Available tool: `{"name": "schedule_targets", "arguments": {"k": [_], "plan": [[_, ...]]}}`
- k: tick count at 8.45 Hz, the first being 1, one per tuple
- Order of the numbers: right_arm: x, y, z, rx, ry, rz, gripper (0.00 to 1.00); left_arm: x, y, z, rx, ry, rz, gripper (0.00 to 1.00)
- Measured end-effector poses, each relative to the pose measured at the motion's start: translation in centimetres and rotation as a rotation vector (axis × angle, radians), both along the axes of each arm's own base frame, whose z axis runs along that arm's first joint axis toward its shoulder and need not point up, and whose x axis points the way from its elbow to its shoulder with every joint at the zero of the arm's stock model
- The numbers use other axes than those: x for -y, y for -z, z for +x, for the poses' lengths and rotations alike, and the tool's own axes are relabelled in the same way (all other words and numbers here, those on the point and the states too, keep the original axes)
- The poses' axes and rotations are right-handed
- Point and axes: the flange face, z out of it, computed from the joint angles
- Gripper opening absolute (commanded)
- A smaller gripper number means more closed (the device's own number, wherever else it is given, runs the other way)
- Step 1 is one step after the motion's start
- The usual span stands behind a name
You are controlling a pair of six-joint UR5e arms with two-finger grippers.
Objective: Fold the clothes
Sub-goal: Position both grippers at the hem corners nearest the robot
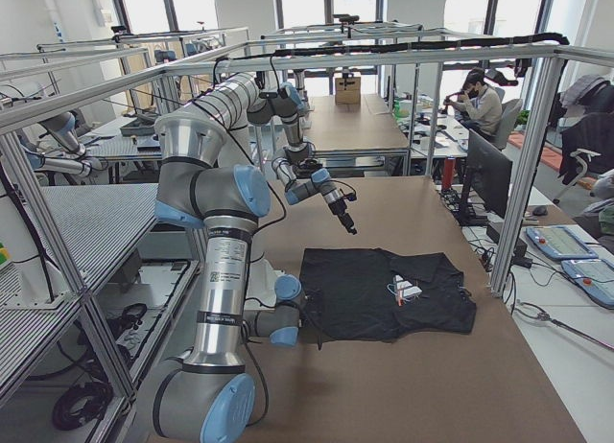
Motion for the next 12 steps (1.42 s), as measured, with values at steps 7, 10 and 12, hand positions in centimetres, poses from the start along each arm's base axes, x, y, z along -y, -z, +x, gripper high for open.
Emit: {"name": "schedule_targets", "arguments": {"k": [7,10,12], "plan": [[0.6,1.8,0.9,0.037,-0.002,0.007,0.00,-8.2,-7.1,-0.5,-0.050,-0.102,0.031,1.00],[0.6,1.9,0.8,0.041,-0.002,0.008,0.00,-11.3,-8.4,1.7,-0.004,-0.114,0.043,1.00],[0.7,2.0,0.8,0.043,-0.002,0.009,0.00,-12.3,-9.0,2.5,0.025,-0.117,0.036,1.00]]}}
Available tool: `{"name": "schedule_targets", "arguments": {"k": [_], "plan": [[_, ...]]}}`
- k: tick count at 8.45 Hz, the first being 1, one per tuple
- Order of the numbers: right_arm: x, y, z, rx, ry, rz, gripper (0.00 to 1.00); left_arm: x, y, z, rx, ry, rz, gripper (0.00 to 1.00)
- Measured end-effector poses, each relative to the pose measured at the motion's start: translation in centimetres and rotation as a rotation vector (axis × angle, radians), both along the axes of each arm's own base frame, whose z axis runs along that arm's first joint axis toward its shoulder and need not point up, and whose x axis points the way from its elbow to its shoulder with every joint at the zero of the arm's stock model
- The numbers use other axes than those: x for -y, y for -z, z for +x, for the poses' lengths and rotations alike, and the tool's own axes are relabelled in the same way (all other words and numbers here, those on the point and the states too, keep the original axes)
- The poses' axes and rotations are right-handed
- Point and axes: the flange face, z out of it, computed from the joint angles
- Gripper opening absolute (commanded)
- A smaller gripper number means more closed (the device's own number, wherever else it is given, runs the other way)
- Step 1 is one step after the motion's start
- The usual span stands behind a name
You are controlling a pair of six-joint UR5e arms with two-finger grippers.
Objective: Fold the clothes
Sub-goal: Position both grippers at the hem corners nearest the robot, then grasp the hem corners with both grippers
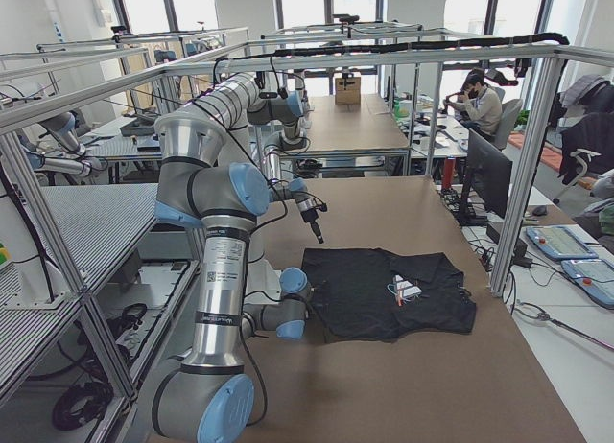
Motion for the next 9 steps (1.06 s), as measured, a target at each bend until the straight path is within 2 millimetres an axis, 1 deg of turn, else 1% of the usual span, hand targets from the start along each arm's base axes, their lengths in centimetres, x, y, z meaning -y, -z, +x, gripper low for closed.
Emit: {"name": "schedule_targets", "arguments": {"k": [2,5,9], "plan": [[0.0,0.3,-0.1,0.005,0.000,0.002,0.00,-1.0,-0.9,1.0,0.027,-0.001,0.003,1.00],[0.1,0.4,-0.2,0.007,0.000,0.003,0.00,-1.8,-2.3,2.0,0.060,0.000,0.010,1.00],[0.1,0.4,-0.2,0.008,0.000,0.003,0.00,-3.3,-3.0,3.0,0.076,-0.007,0.023,1.00]]}}
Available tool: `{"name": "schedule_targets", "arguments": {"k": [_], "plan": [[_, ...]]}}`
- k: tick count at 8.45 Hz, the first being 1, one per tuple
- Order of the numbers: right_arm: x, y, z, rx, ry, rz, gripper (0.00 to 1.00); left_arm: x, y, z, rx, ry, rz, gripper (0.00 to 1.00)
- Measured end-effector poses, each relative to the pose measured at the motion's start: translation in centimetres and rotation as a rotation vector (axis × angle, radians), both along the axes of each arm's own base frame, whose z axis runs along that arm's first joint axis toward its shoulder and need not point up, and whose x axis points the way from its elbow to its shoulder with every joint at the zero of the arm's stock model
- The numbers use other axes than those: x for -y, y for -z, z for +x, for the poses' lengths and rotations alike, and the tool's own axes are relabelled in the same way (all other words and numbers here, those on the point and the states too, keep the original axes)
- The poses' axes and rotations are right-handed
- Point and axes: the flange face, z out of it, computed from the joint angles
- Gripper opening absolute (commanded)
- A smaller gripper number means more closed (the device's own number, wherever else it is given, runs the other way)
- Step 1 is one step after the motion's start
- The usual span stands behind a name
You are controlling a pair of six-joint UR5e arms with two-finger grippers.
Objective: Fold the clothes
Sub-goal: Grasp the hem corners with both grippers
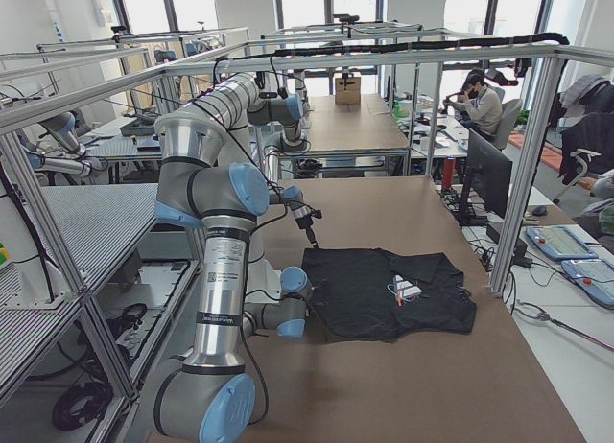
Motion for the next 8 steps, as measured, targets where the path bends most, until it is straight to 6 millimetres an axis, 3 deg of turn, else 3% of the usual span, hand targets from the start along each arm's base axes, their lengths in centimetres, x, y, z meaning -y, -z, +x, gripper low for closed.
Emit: {"name": "schedule_targets", "arguments": {"k": [4,5,7,8], "plan": [[0.0,0.0,0.0,0.000,-0.003,0.001,0.00,-0.7,-0.7,0.5,0.017,-0.004,0.006,0.95],[0.0,0.0,0.0,0.000,-0.003,0.001,0.00,-1.0,-1.0,0.6,0.024,-0.004,0.011,0.85],[0.1,0.1,-0.1,0.003,-0.003,0.002,0.00,-1.3,-1.5,0.6,0.035,-0.004,0.015,0.04],[0.1,0.3,-0.1,0.004,-0.004,0.002,0.00,-1.3,-1.6,0.6,0.037,-0.005,0.015,0.00]]}}
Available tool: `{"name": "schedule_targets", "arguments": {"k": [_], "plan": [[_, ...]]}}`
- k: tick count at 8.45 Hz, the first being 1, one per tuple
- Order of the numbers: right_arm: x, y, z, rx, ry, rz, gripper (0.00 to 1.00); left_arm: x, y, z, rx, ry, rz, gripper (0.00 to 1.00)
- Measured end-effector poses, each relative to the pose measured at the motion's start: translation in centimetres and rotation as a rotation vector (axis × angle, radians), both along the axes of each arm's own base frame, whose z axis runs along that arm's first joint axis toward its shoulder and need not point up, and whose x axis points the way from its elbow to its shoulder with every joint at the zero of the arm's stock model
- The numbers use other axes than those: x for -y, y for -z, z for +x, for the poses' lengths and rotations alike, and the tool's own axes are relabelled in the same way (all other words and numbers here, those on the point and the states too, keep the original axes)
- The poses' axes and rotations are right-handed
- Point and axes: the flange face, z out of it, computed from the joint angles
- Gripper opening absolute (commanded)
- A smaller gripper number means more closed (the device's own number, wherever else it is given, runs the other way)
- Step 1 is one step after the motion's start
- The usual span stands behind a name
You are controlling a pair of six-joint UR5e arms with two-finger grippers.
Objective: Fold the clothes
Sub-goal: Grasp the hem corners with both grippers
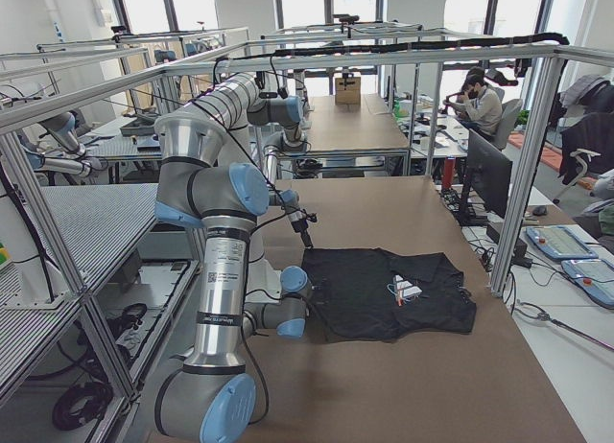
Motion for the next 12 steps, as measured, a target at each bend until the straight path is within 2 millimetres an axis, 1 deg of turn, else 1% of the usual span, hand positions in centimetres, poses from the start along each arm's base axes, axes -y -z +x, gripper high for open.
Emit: {"name": "schedule_targets", "arguments": {"k": [3,4,5,8,9,10,11,12], "plan": [[0.0,0.1,0.0,0.001,0.001,0.000,0.00,0.0,-0.6,-0.5,0.033,-0.002,0.011,0.00],[0.0,0.1,0.0,0.001,0.001,0.000,0.00,0.0,-0.6,-0.7,0.038,-0.003,0.013,0.00],[0.0,0.1,0.0,0.002,0.001,0.000,0.00,-0.1,-0.1,-1.0,0.031,-0.004,0.014,0.00],[0.0,0.2,0.0,0.004,0.002,0.001,0.00,-0.2,1.7,-1.9,-0.002,-0.010,0.014,0.00],[-0.2,0.7,0.3,0.014,0.011,0.003,0.00,-0.3,2.5,-2.3,-0.018,-0.012,0.013,0.00],[-0.2,1.4,1.0,0.031,0.036,0.002,0.00,-0.3,3.6,-2.8,-0.041,-0.020,0.010,0.00],[0.2,2.2,2.1,0.049,0.068,-0.002,0.00,-0.2,4.6,-3.7,-0.063,-0.031,0.003,0.00],[0.7,3.0,3.5,0.070,0.103,-0.005,0.00,0.1,6.4,-5.1,-0.101,-0.046,-0.009,0.00]]}}
